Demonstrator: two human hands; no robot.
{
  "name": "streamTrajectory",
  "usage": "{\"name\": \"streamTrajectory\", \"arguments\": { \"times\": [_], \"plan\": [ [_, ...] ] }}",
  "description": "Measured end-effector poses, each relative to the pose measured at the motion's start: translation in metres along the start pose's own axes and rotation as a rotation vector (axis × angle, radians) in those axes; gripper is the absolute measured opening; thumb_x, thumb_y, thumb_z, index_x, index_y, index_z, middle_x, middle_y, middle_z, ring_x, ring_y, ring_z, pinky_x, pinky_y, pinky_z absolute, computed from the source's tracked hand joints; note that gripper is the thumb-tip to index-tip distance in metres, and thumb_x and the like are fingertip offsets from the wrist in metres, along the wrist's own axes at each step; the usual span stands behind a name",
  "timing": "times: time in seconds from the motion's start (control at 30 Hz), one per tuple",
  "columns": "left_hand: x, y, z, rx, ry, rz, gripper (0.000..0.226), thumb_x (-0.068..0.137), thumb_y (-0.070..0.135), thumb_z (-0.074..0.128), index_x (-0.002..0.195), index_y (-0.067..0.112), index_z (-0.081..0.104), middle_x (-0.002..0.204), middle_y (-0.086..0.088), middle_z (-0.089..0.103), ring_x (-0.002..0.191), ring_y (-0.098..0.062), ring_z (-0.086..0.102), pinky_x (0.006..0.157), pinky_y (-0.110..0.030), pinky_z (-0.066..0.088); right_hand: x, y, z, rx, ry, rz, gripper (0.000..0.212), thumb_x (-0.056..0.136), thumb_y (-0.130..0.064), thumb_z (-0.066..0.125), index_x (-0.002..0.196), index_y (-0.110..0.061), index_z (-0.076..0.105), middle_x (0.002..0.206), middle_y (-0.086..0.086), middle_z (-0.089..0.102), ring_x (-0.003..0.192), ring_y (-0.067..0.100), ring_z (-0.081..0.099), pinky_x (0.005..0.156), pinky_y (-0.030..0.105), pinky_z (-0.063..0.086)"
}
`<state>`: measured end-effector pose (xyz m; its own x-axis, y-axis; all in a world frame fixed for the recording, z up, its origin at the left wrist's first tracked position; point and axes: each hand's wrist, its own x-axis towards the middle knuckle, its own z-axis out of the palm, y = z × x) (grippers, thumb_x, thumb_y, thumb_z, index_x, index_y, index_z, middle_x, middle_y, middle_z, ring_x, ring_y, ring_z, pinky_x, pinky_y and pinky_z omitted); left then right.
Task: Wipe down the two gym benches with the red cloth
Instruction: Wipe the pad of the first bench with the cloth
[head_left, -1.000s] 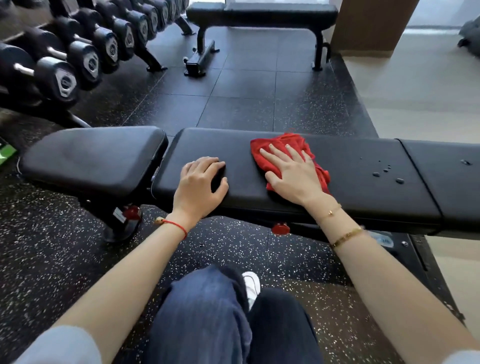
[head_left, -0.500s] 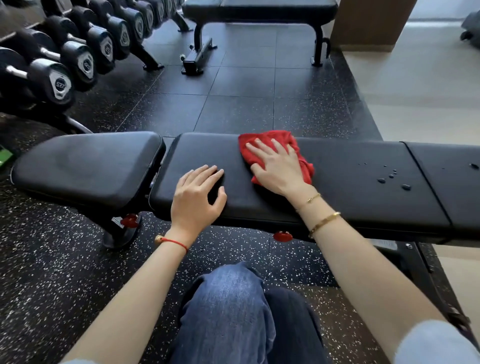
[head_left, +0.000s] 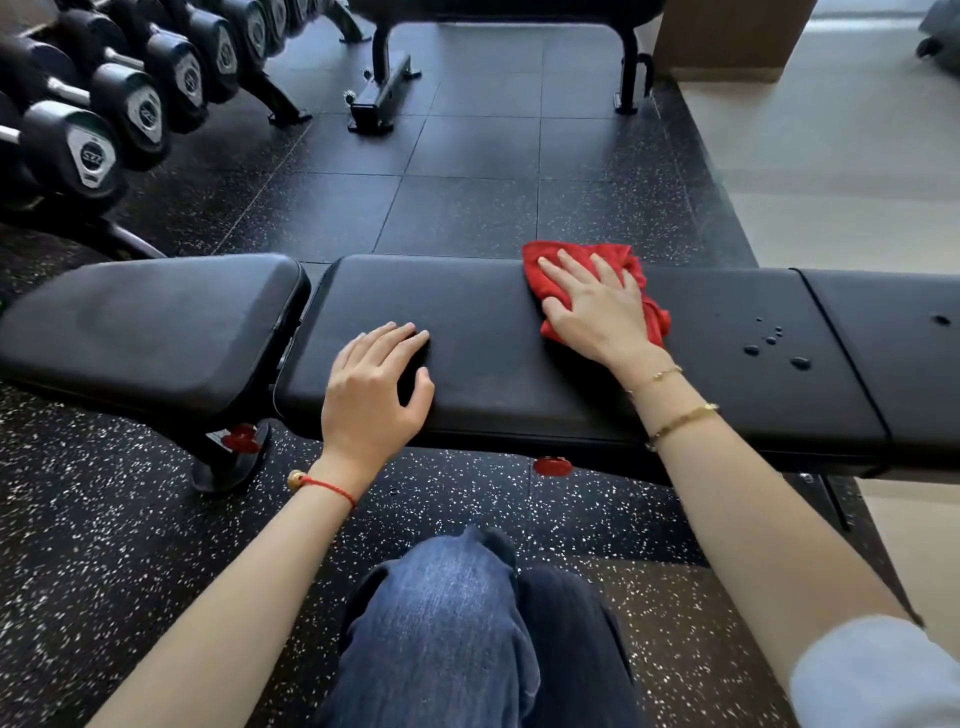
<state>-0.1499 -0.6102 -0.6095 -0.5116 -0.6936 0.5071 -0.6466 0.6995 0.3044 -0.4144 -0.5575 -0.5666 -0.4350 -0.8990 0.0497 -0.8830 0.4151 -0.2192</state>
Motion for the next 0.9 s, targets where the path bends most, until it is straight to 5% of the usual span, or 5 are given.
{"name": "streamTrajectory", "arguments": {
  "times": [0.3,0.6,0.9],
  "plan": [
    [0.000,0.003,-0.005,-0.009,-0.023,0.007,0.042,0.090,0.027,0.052,0.125,0.012,0.068,0.133,-0.006,0.065,0.129,-0.025,0.057,0.113,-0.045,0.040,-0.077,-0.033,0.007,0.033,-0.023,-0.362,0.059,0.088,-0.047,0.037,0.147,-0.047,0.030,0.157,-0.018,0.026,0.149,0.018,0.018,0.120,0.043,0.010],
    [-0.001,0.004,-0.005,0.018,-0.040,0.012,0.041,0.091,0.027,0.050,0.126,0.011,0.066,0.133,-0.007,0.064,0.128,-0.026,0.056,0.112,-0.044,0.041,-0.029,0.022,-0.008,0.007,0.019,0.052,0.053,0.096,-0.042,0.039,0.149,-0.041,0.030,0.160,-0.013,0.023,0.148,0.021,0.016,0.121,0.045,0.006],
    [0.005,0.025,-0.010,-0.033,-0.088,-0.100,0.039,0.087,0.021,0.057,0.123,0.010,0.066,0.129,-0.008,0.065,0.125,-0.028,0.057,0.111,-0.045,0.040,-0.098,-0.019,0.001,0.038,-0.004,-0.237,0.055,0.095,-0.040,0.040,0.148,-0.044,0.029,0.159,-0.017,0.022,0.150,0.018,0.013,0.121,0.042,0.006]
  ]
}}
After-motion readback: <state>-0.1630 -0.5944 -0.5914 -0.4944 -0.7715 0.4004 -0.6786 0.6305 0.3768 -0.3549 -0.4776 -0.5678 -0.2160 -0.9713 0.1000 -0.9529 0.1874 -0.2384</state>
